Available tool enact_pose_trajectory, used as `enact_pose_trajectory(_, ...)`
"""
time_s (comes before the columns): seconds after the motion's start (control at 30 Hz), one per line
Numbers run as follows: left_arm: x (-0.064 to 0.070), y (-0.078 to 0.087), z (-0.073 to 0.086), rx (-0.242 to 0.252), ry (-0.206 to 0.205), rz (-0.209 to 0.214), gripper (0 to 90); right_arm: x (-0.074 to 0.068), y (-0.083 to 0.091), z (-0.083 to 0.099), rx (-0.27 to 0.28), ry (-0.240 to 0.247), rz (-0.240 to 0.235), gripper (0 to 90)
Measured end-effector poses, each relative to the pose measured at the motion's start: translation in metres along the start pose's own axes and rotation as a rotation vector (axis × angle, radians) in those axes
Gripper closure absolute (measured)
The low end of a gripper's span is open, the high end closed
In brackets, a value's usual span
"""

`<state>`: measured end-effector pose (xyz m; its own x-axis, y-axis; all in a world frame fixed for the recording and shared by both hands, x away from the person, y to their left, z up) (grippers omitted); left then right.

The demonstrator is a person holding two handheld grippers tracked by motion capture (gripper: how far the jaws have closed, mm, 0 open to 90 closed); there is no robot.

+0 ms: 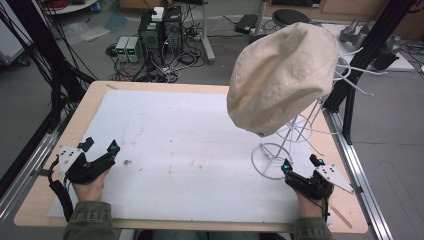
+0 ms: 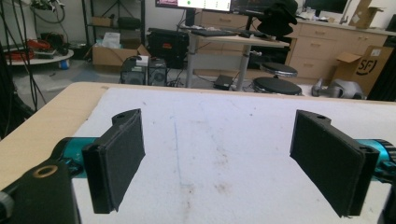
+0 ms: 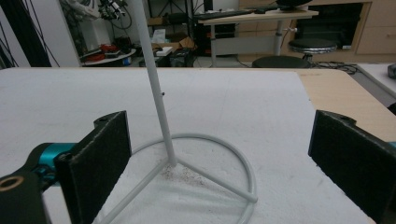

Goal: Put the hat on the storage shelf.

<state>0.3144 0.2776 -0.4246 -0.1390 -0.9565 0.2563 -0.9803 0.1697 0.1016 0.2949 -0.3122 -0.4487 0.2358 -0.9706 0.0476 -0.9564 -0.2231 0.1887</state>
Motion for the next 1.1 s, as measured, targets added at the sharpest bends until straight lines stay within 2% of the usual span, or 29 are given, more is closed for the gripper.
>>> enact_pose_trajectory(0.17, -0.0016, 0.0003, 0.0009, -0.003, -0.002, -0.009, 18.1, -0.0006, 0.0002, 0.0000, -0.002, -0.005, -0.003, 4.9)
enact_pose_trajectory(0.33, -0.0015, 0.0008, 0.0021, -0.007, 0.005, 0.000, 18.2, -0.0011, 0.0011, -0.0007, 0.001, 0.002, -0.003, 4.9)
enact_pose_trajectory(0.53, -0.0057, 0.0021, 0.0027, -0.012, 0.013, -0.028, 18.3, -0.0007, 0.0009, -0.0006, 0.004, 0.002, -0.004, 4.9)
enact_pose_trajectory(1.1, -0.0060, 0.0015, 0.0064, -0.030, 0.017, -0.009, 18.4, -0.0001, -0.0004, 0.0012, -0.012, -0.005, -0.013, 4.9)
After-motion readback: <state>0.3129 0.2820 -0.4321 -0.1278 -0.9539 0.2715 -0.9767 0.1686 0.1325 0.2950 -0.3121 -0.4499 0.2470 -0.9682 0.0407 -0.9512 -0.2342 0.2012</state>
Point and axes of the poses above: each handheld gripper's, and its own axes: y roughly backward along the jaws, z roughly out of its underside, x roughly to its right, the point moved 5 cm from there along -y, roughly forward along the jaws, and after that the axes turned 8 degrees about y, right-handed, at the moved point
